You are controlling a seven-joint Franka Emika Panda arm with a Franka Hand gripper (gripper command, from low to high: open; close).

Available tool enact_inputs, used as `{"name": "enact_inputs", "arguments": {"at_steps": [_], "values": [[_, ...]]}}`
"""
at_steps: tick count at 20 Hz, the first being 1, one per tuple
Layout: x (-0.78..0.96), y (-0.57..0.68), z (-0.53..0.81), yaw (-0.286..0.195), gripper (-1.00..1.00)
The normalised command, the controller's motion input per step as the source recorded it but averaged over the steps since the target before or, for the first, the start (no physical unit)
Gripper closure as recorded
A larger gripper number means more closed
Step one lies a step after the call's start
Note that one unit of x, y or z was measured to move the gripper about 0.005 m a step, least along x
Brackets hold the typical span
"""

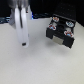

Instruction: Open the kcup holder, insert the kcup into the holder, and close the kcup holder

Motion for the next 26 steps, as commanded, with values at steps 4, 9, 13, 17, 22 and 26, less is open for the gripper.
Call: {"name": "enact_inputs", "arguments": {"at_steps": [4,9,13,17,22,26], "values": [[0.07,0.71,0.70,0.005,1.00],[0.11,0.70,0.56,0.006,1.00],[0.13,0.69,0.48,0.005,1.00],[0.11,0.70,0.39,0.006,1.00],[0.14,0.69,0.35,0.007,1.00],[0.22,0.69,0.25,0.007,1.00]]}}
